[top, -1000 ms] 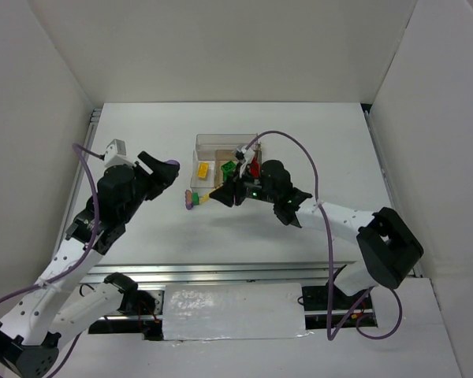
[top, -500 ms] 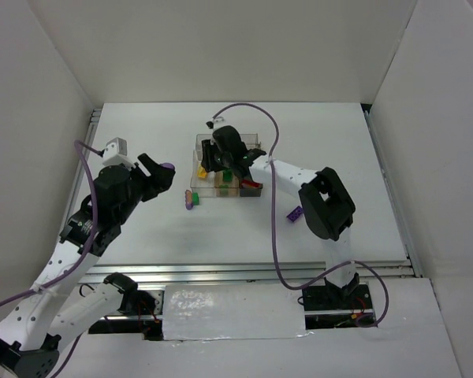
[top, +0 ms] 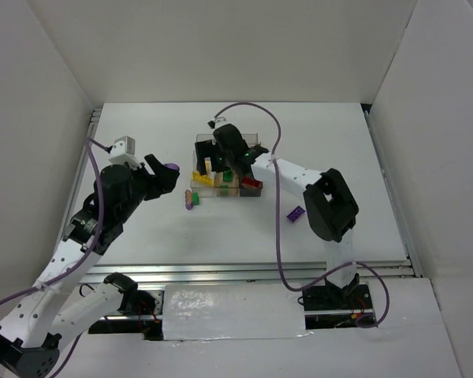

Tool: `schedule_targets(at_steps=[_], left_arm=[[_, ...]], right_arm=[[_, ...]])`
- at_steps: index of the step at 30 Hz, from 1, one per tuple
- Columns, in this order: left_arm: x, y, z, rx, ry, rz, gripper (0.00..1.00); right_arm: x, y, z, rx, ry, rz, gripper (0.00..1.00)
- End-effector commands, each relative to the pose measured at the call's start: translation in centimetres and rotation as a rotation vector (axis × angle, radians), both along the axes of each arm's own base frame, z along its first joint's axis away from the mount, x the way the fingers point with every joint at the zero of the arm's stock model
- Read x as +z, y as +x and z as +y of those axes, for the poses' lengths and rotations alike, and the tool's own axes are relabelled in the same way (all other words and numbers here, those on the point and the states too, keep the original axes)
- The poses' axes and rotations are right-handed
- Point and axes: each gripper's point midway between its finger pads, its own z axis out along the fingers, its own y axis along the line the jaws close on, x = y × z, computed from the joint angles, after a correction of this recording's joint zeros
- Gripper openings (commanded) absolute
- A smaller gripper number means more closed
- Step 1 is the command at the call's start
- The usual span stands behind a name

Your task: Sort the legos into containers by color

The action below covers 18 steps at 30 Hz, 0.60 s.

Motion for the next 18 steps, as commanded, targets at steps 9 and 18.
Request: schedule_targets(at_steps=[9,18], left_arm=[[-0.8,7.6,-2.7,0.009,0.033,0.023,0.0],[-4.9,20.3,-5.3,0.014,0.201,0.072,0.0]], right_arm=[[15.5,-5.4,-12.6,-0.215,0.283,-0.219,1.0],[15.6,-12.0,-17.1,-0.22,0.312,-0.207,1.0]])
